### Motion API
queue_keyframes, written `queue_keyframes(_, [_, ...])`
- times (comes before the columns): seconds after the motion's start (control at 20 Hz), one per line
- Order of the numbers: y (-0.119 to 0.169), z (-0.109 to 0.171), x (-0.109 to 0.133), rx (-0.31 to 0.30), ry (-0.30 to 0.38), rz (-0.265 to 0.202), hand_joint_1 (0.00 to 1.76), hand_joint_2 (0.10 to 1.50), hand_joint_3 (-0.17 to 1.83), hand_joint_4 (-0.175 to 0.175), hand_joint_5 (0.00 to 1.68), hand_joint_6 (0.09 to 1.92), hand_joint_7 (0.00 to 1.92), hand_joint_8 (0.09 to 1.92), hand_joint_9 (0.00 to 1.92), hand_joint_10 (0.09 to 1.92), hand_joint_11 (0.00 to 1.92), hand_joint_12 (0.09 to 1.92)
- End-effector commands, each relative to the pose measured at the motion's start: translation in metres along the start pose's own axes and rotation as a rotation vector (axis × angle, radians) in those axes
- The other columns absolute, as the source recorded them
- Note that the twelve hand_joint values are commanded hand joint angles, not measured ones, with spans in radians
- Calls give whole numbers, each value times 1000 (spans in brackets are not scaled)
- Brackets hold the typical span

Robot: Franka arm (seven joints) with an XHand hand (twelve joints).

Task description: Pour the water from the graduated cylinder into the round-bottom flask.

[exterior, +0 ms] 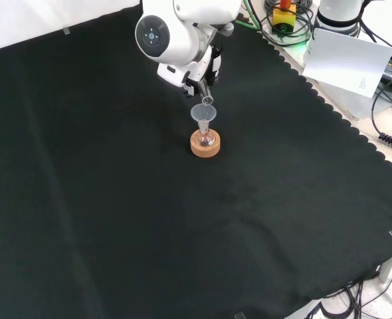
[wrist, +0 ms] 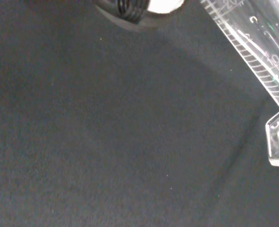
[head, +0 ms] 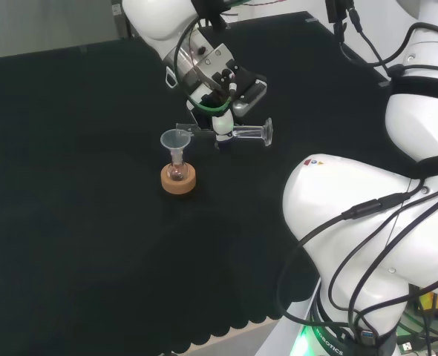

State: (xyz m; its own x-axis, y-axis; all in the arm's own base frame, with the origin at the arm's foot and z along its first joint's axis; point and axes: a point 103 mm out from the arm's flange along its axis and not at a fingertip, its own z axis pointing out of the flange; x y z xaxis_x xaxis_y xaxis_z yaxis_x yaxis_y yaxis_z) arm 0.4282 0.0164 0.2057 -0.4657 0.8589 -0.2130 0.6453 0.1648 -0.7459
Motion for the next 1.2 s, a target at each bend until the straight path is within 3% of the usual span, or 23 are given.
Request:
queue_keyframes(0.05, [-5,-3,-3,24,-3,15,1298,1010,-4,-175,1201,627,1260,588,1701,87,1274,728])
queue_keyframes(1.2, [-6,-9,4,144,-72,60,1298,1010,-4,-175,1202,625,1261,587,1703,87,1268,722])
